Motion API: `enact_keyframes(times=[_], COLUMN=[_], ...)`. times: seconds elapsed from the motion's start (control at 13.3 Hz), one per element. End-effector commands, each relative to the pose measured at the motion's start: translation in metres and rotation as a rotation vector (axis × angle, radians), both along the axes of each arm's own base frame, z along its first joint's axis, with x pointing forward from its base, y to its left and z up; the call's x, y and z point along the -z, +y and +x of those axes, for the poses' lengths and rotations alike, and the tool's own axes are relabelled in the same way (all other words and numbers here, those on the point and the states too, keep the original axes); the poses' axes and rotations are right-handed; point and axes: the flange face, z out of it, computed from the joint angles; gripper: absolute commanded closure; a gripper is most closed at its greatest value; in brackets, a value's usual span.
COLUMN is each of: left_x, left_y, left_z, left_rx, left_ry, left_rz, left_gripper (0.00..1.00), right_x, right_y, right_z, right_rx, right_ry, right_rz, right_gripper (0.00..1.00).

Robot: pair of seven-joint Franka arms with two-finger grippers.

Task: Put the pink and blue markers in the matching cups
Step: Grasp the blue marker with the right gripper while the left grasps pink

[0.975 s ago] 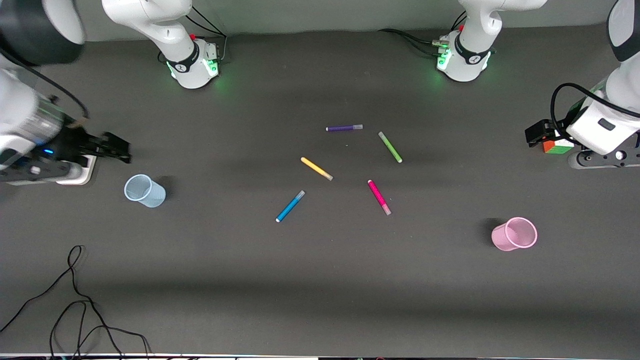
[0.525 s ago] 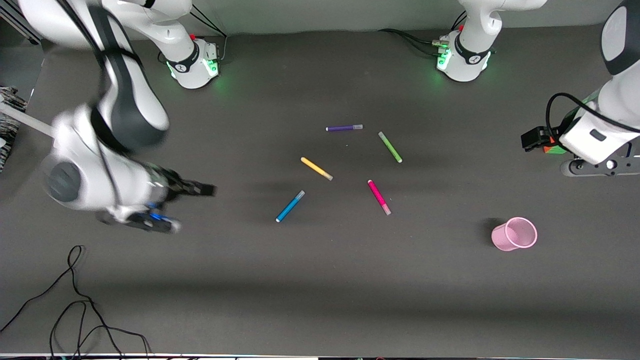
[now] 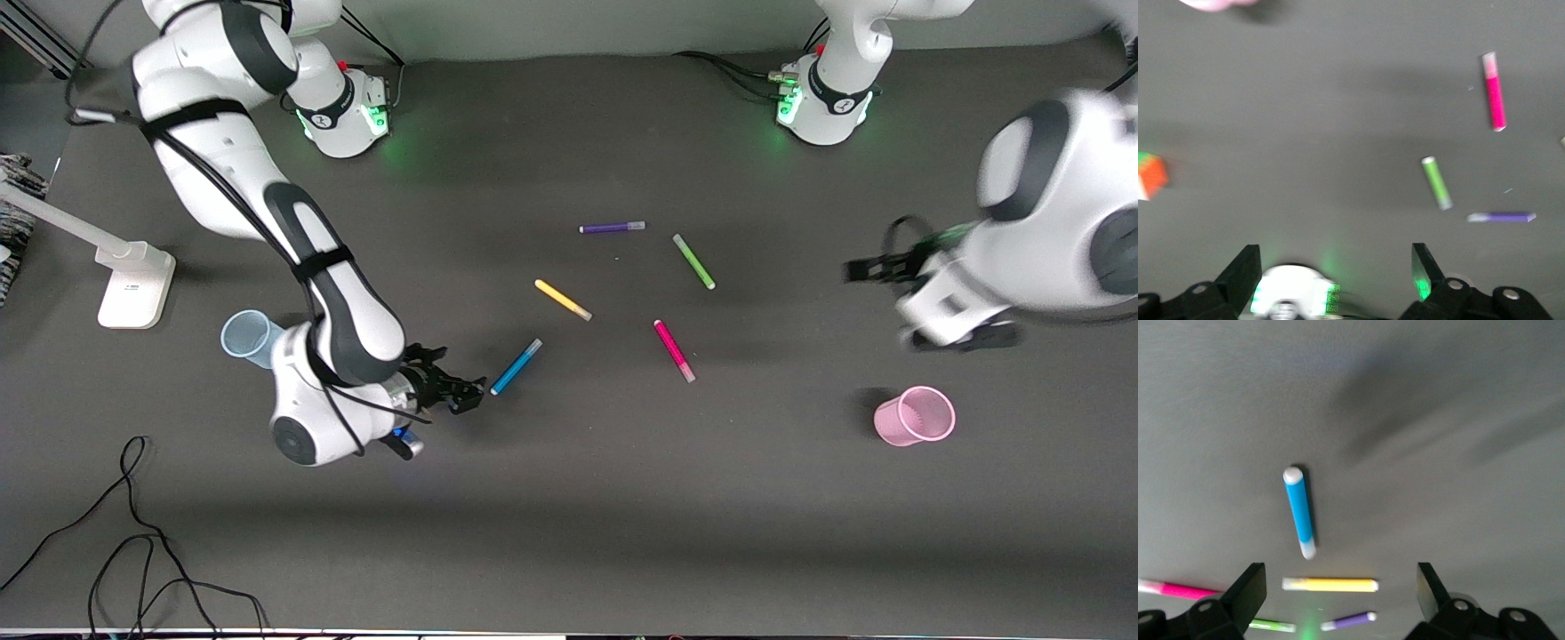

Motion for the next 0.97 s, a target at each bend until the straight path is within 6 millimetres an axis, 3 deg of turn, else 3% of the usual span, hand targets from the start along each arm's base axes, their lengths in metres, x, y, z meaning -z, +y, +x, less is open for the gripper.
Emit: enact_keyframes(times=[0.0, 0.15, 0.38, 0.53, 0.75, 0.9], left_x=[0.083, 0.125, 0.17, 0.19, 0.214, 0.23], left_y=[-0.085, -0.121, -0.158, -0.183, -0.192, -0.198], left_z=[0.017, 0.012, 0.003, -0.008, -0.01, -0.006], left_rx=[-0.196, -0.283, -0.365, -0.387, -0.452, -0.473], left_ry=[0.018, 0.027, 0.021, 0.022, 0.003, -0.031], left_rz=[0.113, 0.159, 0.207, 0.244, 0.24, 0.221], left_gripper=[0.0, 0.0, 0.0, 0.0, 0.01, 0.01], right_x=[0.013, 0.029, 0.044, 0.051, 0.06, 0.066], right_y=[0.007, 0.009, 0.013, 0.012, 0.011, 0.01], right_z=[0.011, 0.008, 0.004, 0.005, 0.003, 0.0], right_rx=[0.091, 0.152, 0.192, 0.187, 0.189, 0.193], right_ry=[0.007, 0.025, 0.042, 0.018, 0.022, 0.022], right_rz=[0.03, 0.053, 0.097, 0.1, 0.104, 0.098], right_gripper=[0.0, 0.0, 0.0, 0.0, 0.0, 0.08])
